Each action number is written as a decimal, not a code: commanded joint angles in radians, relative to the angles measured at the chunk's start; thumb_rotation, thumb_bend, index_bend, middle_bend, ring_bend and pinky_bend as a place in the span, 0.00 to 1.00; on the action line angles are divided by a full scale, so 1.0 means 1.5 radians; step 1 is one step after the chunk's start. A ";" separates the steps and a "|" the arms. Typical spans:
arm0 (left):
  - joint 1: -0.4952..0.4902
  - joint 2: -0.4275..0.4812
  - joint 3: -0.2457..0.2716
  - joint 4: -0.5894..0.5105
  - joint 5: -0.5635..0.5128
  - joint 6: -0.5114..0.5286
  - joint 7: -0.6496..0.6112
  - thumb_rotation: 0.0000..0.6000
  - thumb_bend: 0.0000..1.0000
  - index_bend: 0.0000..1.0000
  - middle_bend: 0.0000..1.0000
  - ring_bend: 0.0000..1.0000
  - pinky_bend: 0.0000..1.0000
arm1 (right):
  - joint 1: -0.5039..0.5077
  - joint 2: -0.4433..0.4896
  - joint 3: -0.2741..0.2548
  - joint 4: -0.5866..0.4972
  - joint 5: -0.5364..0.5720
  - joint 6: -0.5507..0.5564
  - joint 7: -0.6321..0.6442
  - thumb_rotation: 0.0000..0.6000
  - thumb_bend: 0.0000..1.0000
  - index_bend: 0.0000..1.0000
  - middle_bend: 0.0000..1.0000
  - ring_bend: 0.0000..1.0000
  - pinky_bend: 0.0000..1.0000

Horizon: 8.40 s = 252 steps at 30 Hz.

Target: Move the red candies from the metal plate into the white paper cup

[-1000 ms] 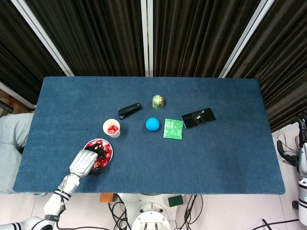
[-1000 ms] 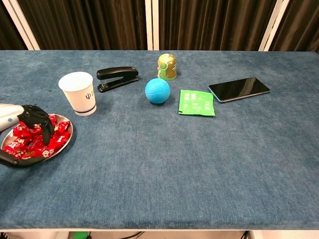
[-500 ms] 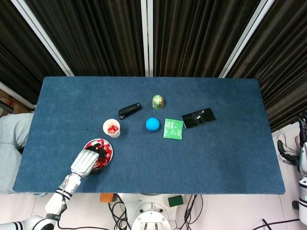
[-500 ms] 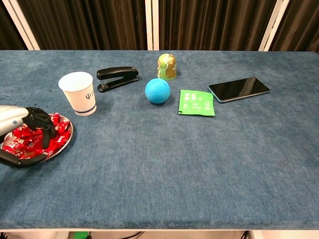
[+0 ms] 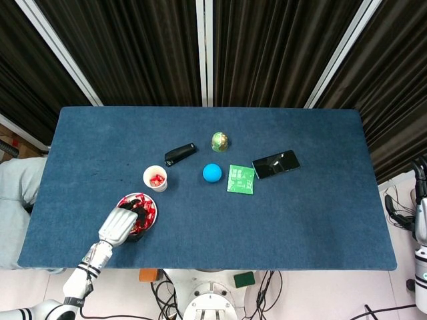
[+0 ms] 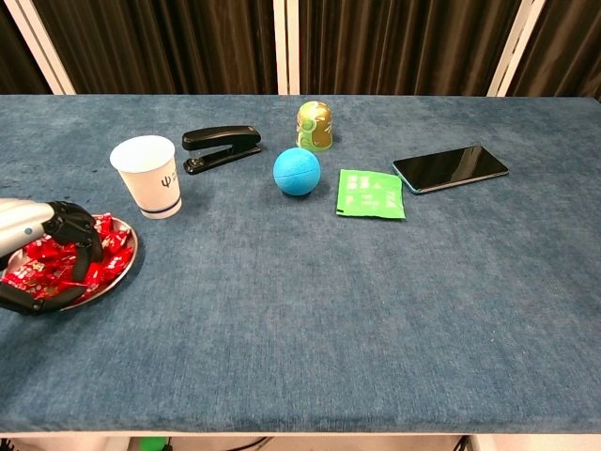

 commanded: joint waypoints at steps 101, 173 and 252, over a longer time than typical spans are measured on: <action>0.032 0.022 0.017 0.151 0.048 0.083 -0.158 1.00 0.31 0.38 0.23 0.12 0.28 | 0.002 0.012 -0.004 -0.043 -0.016 0.008 -0.040 1.00 0.34 0.00 0.00 0.00 0.00; -0.019 0.077 -0.084 0.056 0.098 0.136 -0.181 1.00 0.35 0.60 0.28 0.12 0.30 | 0.004 0.004 -0.005 -0.029 -0.011 0.001 -0.035 1.00 0.34 0.00 0.00 0.00 0.00; -0.031 0.000 0.013 0.270 0.093 0.041 -0.287 1.00 0.31 0.30 0.25 0.11 0.27 | 0.005 0.012 -0.011 -0.047 -0.019 -0.003 -0.054 1.00 0.34 0.00 0.00 0.00 0.00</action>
